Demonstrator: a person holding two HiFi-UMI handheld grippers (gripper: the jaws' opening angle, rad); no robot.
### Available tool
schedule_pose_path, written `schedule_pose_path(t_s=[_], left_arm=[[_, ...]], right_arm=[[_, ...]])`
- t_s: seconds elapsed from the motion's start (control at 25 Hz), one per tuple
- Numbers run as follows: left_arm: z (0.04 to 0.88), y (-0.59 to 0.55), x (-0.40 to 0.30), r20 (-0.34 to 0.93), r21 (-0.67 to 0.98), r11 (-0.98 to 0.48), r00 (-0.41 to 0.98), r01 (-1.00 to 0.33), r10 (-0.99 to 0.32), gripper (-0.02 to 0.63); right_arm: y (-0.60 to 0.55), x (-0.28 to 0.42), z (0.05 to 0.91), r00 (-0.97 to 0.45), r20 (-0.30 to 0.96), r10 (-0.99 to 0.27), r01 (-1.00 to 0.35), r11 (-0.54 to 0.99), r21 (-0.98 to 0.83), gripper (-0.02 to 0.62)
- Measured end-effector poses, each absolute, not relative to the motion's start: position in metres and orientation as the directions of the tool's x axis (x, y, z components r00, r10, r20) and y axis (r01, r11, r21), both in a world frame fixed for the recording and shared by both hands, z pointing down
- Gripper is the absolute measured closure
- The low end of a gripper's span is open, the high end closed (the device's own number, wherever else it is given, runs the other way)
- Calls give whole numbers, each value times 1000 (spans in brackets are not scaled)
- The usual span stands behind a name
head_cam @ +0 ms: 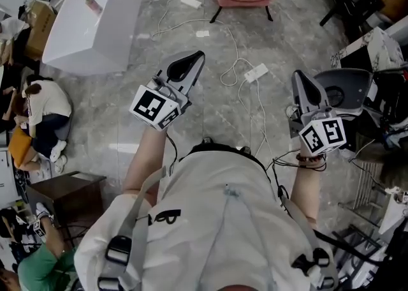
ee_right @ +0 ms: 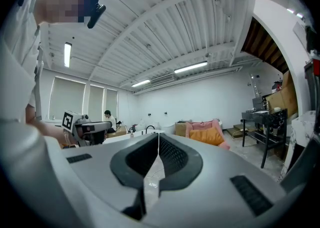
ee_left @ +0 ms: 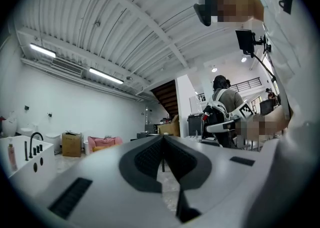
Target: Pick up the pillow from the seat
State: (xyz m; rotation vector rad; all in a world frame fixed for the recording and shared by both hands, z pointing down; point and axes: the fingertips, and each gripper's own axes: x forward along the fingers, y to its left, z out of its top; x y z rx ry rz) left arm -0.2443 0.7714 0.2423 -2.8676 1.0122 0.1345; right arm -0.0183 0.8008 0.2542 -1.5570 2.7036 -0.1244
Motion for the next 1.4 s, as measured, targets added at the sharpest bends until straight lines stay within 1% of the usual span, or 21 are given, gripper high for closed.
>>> schedule_pose_path(t_s=[0.8, 1.0, 1.24, 1.32, 1.4], left_arm=[[250, 760, -282, -106, -46, -833, 832, -552, -545, 598], [251, 750, -281, -99, -34, -842, 840, -539, -534, 598], [262, 728, -270, -75, -33, -841, 840, -541, -537, 594], [265, 717, -270, -67, -29, -838, 837, -545, -543, 578], [266, 702, -267, -62, -18, -836, 836, -548, -546, 529]], right_arm=[[794, -54, 263, -446, 64, -893, -894, 442, -66, 580], [787, -53, 266, -435, 71, -897, -900, 431, -67, 579], [759, -36, 271, -428, 49, -902, -902, 424, -77, 578], [748, -34, 273, -428, 51, -902, -902, 424, -79, 575], [732, -31, 273, -434, 54, -899, -899, 429, -86, 550]])
